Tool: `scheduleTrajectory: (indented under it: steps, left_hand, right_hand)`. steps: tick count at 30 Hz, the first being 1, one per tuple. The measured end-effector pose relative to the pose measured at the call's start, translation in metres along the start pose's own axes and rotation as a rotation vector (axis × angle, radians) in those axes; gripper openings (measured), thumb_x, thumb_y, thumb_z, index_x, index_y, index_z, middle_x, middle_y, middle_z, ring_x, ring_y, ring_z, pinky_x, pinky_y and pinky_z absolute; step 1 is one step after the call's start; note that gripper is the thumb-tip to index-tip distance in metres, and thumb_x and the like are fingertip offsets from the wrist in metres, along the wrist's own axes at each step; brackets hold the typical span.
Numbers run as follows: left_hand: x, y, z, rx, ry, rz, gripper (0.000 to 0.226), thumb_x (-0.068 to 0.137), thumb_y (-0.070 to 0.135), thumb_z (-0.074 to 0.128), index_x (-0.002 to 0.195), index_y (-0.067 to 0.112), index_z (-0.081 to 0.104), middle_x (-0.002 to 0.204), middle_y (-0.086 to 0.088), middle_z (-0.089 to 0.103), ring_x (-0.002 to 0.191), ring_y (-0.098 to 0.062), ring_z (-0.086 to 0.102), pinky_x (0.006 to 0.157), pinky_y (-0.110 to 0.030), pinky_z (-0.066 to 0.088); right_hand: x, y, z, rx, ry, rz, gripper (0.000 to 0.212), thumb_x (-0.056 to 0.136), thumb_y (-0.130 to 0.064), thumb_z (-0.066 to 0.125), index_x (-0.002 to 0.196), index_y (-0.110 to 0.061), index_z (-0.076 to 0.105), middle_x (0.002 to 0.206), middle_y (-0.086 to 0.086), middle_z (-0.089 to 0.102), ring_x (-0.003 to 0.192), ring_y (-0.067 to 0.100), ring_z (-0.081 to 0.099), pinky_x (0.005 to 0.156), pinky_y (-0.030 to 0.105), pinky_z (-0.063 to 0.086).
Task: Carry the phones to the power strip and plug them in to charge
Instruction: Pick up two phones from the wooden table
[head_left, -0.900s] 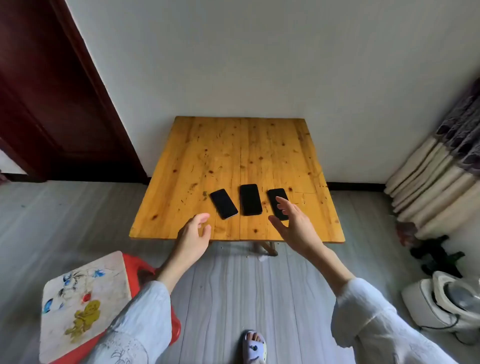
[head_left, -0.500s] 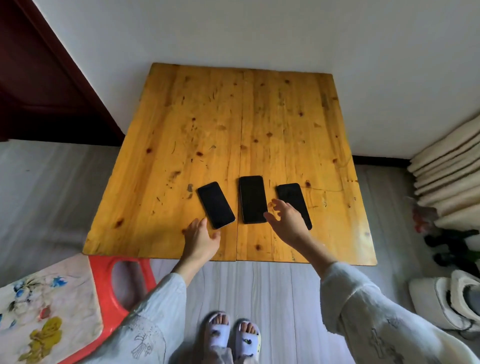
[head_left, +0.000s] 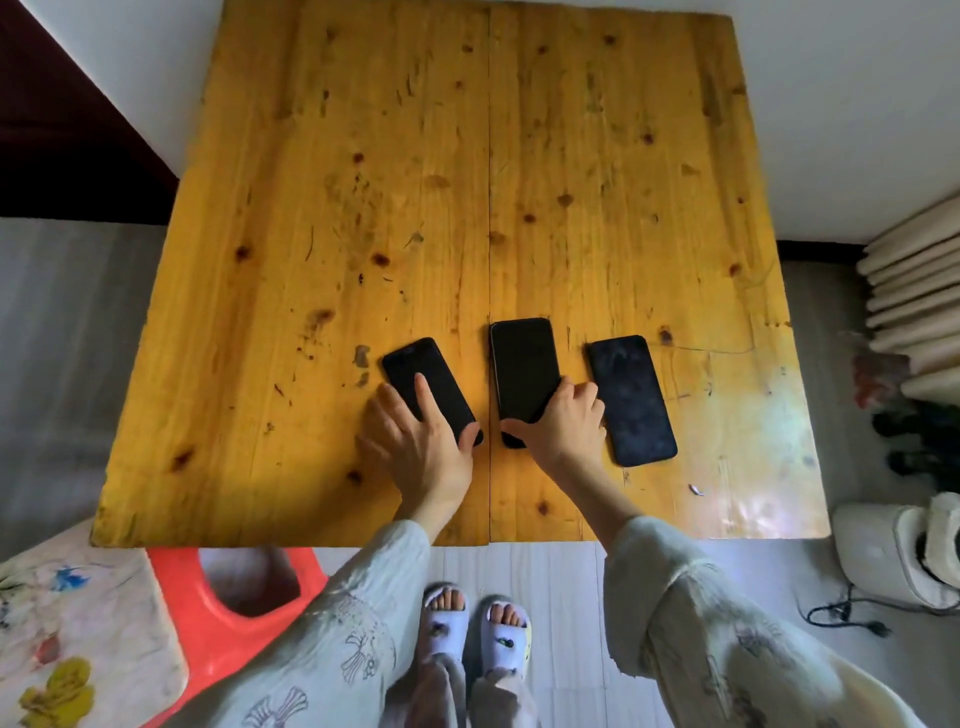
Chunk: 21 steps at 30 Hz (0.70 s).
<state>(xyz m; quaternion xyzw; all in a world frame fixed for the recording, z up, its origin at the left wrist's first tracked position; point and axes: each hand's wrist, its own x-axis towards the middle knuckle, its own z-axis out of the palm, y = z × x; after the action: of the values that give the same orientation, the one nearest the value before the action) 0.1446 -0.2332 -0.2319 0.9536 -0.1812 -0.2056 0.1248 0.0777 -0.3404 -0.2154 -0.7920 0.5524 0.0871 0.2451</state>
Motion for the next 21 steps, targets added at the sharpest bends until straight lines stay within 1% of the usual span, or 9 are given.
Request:
scheduleTrajectory:
  steps: [3, 6, 10, 12, 14, 16, 18, 20, 21]
  left_hand:
    - [0.01, 0.003, -0.001, -0.059, -0.01, 0.032, 0.092, 0.081, 0.031, 0.064, 0.146, 0.018, 0.001, 0.156, -0.014, 0.007, 0.142, -0.034, 0.005, 0.11, -0.059, 0.011]
    - [0.014, 0.002, -0.002, -0.089, -0.04, 0.083, 0.092, 0.08, 0.017, 0.065, 0.146, 0.018, 0.001, 0.156, -0.009, 0.008, 0.141, -0.033, 0.007, 0.111, -0.052, 0.016]
    - [0.012, 0.007, -0.003, -0.122, -0.029, 0.024, 0.089, 0.079, 0.022, 0.066, 0.145, 0.014, 0.007, 0.152, -0.012, 0.016, 0.134, -0.033, 0.018, 0.108, -0.044, 0.025]
    - [0.011, 0.011, -0.004, -0.109, -0.007, 0.022, 0.088, 0.078, 0.02, 0.067, 0.144, 0.013, 0.011, 0.147, -0.015, 0.021, 0.129, -0.034, 0.024, 0.102, -0.042, 0.03]
    - [0.013, 0.012, -0.006, -0.112, -0.024, -0.005, 0.093, 0.075, 0.019, 0.072, 0.144, 0.013, 0.01, 0.142, -0.017, 0.024, 0.123, -0.034, 0.027, 0.097, -0.041, 0.033]
    - [0.019, 0.011, -0.01, -0.146, -0.091, -0.084, 0.105, 0.069, 0.022, 0.078, 0.145, 0.014, 0.005, 0.135, -0.019, 0.025, 0.12, -0.033, 0.029, 0.096, -0.041, 0.034]
    - [0.02, 0.008, -0.014, -0.164, -0.182, -0.17, 0.112, 0.065, 0.022, 0.081, 0.144, 0.012, 0.002, 0.136, -0.022, 0.022, 0.124, -0.036, 0.028, 0.099, -0.044, 0.034]
    - [0.02, 0.006, -0.016, -0.257, -0.251, -0.211, 0.105, 0.067, 0.015, 0.079, 0.143, 0.008, 0.007, 0.142, -0.025, 0.021, 0.13, -0.038, 0.028, 0.102, -0.047, 0.034]
    - [0.018, 0.006, -0.017, -0.336, -0.274, -0.198, 0.094, 0.071, 0.009, 0.075, 0.141, 0.005, 0.013, 0.142, -0.024, 0.024, 0.131, -0.038, 0.03, 0.1, -0.046, 0.036]
  right_hand:
    - [0.008, -0.009, -0.001, 0.095, -0.069, 0.104, 0.087, 0.066, -0.038, 0.078, 0.13, -0.007, 0.029, 0.131, 0.016, 0.036, 0.122, 0.033, 0.035, 0.097, 0.044, 0.039]
    - [0.009, -0.009, 0.0, 0.19, -0.131, 0.177, 0.084, 0.065, -0.033, 0.08, 0.128, -0.005, 0.031, 0.132, 0.017, 0.037, 0.123, 0.033, 0.037, 0.097, 0.043, 0.04]
    - [0.001, -0.003, 0.006, 0.238, -0.148, 0.127, 0.073, 0.067, -0.03, 0.079, 0.122, -0.003, 0.038, 0.126, 0.017, 0.044, 0.116, 0.032, 0.046, 0.094, 0.04, 0.047]
    - [-0.002, 0.003, 0.005, 0.303, -0.125, 0.091, 0.058, 0.071, -0.024, 0.076, 0.116, -0.005, 0.043, 0.117, 0.014, 0.052, 0.106, 0.029, 0.053, 0.087, 0.04, 0.052]
    - [-0.002, 0.01, 0.001, 0.444, -0.138, 0.12, 0.044, 0.076, -0.018, 0.071, 0.111, -0.008, 0.048, 0.108, 0.01, 0.058, 0.093, 0.024, 0.057, 0.075, 0.036, 0.055]
    - [0.0, 0.018, -0.006, 0.583, -0.156, 0.189, 0.033, 0.079, -0.015, 0.068, 0.106, -0.009, 0.052, 0.101, 0.008, 0.06, 0.083, 0.02, 0.057, 0.068, 0.032, 0.052]
    - [-0.002, 0.027, -0.013, 0.623, -0.157, 0.23, 0.022, 0.079, -0.016, 0.067, 0.096, -0.011, 0.052, 0.092, 0.007, 0.06, 0.078, 0.019, 0.056, 0.064, 0.031, 0.049]
    - [-0.005, 0.035, -0.021, 0.659, -0.152, 0.242, 0.018, 0.08, -0.015, 0.066, 0.089, -0.01, 0.051, 0.084, 0.005, 0.058, 0.075, 0.018, 0.055, 0.06, 0.029, 0.045]
    - [-0.008, 0.04, -0.025, 0.703, -0.142, 0.257, 0.017, 0.08, -0.015, 0.065, 0.086, -0.011, 0.05, 0.081, 0.004, 0.056, 0.072, 0.017, 0.054, 0.057, 0.027, 0.042]
